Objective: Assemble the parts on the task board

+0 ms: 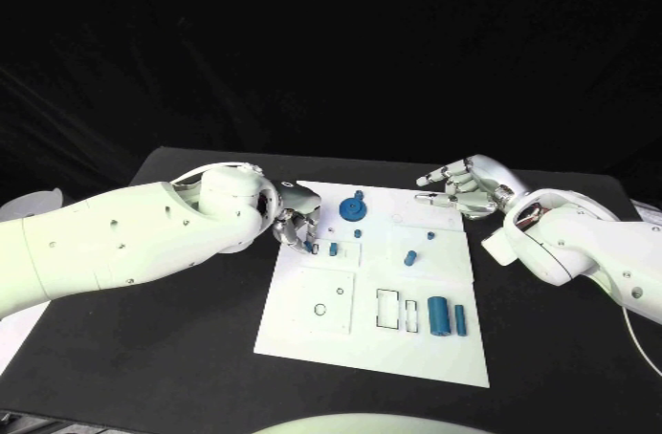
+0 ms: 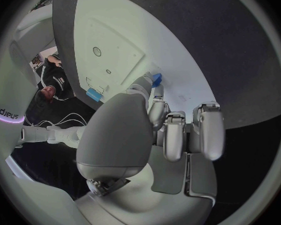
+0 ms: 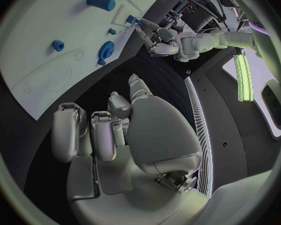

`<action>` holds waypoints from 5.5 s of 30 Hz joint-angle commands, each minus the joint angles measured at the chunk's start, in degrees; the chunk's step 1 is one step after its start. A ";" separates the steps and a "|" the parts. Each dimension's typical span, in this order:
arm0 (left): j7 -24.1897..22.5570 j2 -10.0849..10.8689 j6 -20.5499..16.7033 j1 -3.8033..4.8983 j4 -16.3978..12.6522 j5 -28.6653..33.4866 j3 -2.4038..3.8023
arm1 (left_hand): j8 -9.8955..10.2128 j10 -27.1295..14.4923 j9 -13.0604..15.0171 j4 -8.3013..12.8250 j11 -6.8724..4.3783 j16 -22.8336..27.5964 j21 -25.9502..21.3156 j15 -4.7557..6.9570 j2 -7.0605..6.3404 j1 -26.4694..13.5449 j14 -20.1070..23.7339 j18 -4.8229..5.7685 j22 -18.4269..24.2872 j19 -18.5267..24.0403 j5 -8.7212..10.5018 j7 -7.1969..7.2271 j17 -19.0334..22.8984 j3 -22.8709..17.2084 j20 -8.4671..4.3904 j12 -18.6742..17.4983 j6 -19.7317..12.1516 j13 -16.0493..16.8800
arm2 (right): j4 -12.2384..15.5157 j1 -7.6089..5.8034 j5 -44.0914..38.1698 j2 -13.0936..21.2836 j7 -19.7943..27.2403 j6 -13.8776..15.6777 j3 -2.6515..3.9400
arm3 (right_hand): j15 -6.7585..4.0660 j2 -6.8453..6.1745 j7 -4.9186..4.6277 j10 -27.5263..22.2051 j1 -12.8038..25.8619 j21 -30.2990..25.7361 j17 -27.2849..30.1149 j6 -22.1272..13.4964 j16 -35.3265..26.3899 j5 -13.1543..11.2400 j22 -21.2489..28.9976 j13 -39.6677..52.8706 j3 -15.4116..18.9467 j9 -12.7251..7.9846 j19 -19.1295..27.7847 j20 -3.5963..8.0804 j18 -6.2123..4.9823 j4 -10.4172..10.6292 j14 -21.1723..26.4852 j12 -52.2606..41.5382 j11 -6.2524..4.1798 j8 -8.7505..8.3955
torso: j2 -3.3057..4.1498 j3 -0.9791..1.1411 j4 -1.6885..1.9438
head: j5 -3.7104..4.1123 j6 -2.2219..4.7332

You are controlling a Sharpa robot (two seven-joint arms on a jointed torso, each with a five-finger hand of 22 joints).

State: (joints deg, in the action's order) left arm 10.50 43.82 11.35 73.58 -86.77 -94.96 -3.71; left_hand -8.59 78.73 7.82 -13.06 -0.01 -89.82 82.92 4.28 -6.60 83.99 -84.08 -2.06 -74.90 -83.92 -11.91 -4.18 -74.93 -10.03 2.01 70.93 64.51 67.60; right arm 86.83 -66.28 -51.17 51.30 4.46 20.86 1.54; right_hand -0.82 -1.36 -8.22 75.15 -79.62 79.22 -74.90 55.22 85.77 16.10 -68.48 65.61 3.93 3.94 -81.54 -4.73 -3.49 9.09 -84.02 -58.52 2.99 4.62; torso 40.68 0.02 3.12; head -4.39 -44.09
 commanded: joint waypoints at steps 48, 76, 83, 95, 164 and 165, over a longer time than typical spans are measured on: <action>10.29 3.57 -14.38 0.05 -4.13 24.10 0.52 | -1.89 0.83 0.91 3.24 -1.26 -0.18 0.25 0.46 2.43 -1.69 -5.92 0.65 -12.38 -4.78 8.62 1.12 -15.07 -11.62 -0.80 -1.75 4.60 -0.09 | 0.46 0.03 -0.58 0.42 0.35 -0.05 0.00 | -0.49 0.37 0.00 -0.25 0.46 -0.36 -9.34 0.33 -0.34 0.39 0.01 -0.02 0.61 0.01 0.22 0.17 -0.86 -0.02 -4.58 -0.30 0.09 -0.13 | -0.17 0.56 0.10 | 0.11 0.11; 26.67 3.13 -42.49 -1.20 -4.09 61.17 -3.14 | -6.57 0.44 2.90 3.48 -1.76 -0.18 -1.88 0.90 0.31 -4.52 -5.92 0.24 -11.63 -4.55 8.52 1.60 -15.07 -18.88 -1.10 -6.99 3.48 -4.97 | 0.84 -0.16 -0.72 0.71 0.08 0.14 0.00 | -0.49 0.37 0.00 -0.25 0.46 -0.36 -9.34 0.33 -0.34 0.39 0.01 -0.02 0.61 0.01 0.22 0.17 -0.86 -0.02 -4.58 -0.30 0.09 -0.13 | -0.46 0.93 0.19 | -0.16 -0.23; 26.10 2.61 -43.58 -1.56 -5.09 60.02 -3.27 | -7.17 0.46 3.16 3.77 -1.81 -0.18 -1.99 0.96 -0.21 -4.82 -5.92 0.23 -11.60 -4.55 8.52 1.64 -15.07 -19.75 -1.16 -7.36 3.17 -5.30 | 0.87 -0.17 -0.73 0.71 0.10 0.12 0.00 | -0.49 0.37 0.00 -0.25 0.46 -0.36 -9.34 0.33 -0.34 0.39 0.01 -0.02 0.61 0.01 0.22 0.17 -0.86 -0.02 -4.58 -0.30 0.09 -0.13 | -0.45 0.88 0.21 | -0.06 -0.22; 26.92 1.65 -41.40 -1.96 -6.30 52.51 -3.30 | -8.04 0.48 3.55 4.08 -1.84 -0.18 -2.09 1.01 -1.13 -5.38 -5.92 0.22 -11.58 -4.58 8.63 1.71 -15.07 -20.59 -1.21 -7.80 2.76 -5.70 | 0.92 -0.18 -0.73 0.71 0.12 0.06 0.00 | -0.49 0.37 0.00 -0.25 0.46 -0.36 -9.34 0.33 -0.34 0.39 0.01 -0.02 0.61 0.01 0.22 0.17 -0.86 -0.02 -4.58 -0.30 0.09 -0.13 | -0.45 0.88 0.22 | 0.18 -0.62; 31.48 -1.38 -28.62 -3.30 -3.53 32.82 -3.17 | -12.32 1.95 5.08 3.81 -2.75 -0.18 -0.08 1.77 -5.17 -8.68 -5.92 0.63 -12.46 -5.04 8.69 2.84 -15.07 -18.32 -1.92 -4.59 2.41 -2.59 | 0.99 -0.22 -0.73 0.83 0.39 -0.20 0.01 | -0.49 0.34 0.01 -0.27 0.49 -0.40 -9.34 0.38 -0.35 0.48 0.05 -0.10 0.81 0.02 0.24 0.17 -0.87 -0.03 -4.58 -0.29 0.08 -0.12 | -0.48 0.86 0.26 | 0.28 -1.96; 31.49 -1.38 -28.57 -3.31 -3.53 32.79 -3.17 | -12.38 1.94 5.08 3.70 -2.75 -0.18 -0.07 1.78 -5.27 -8.86 -5.92 0.63 -12.46 -5.04 8.64 2.83 -15.07 -18.16 -1.93 -4.58 2.40 -2.57 | 0.99 -0.22 -0.73 0.82 0.40 -0.21 0.01 | -0.49 0.34 0.01 -0.27 0.49 -0.40 -9.34 0.38 -0.35 0.48 0.05 -0.10 0.81 0.02 0.24 0.17 -0.87 -0.03 -4.58 -0.29 0.08 -0.12 | -0.48 0.86 0.26 | 0.28 -1.96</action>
State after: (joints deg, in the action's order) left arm 39.76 42.50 -19.36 70.46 -90.20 -61.14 -6.78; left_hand -20.79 80.67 8.45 -9.41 -2.57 -89.82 82.54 5.64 -11.57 75.30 -83.97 -2.24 -74.91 -83.93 -3.21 -2.40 -74.91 -28.34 0.38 66.08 66.21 64.97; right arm 87.78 -66.50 -51.40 52.15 4.46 21.01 1.55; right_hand -0.82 -1.12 -8.22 75.15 -79.39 79.22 -74.91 55.22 85.77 16.42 -68.48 65.56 4.26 3.94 -81.54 -4.73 -3.49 9.08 -84.02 -58.52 2.99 4.62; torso 40.20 0.90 3.38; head -4.10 -46.03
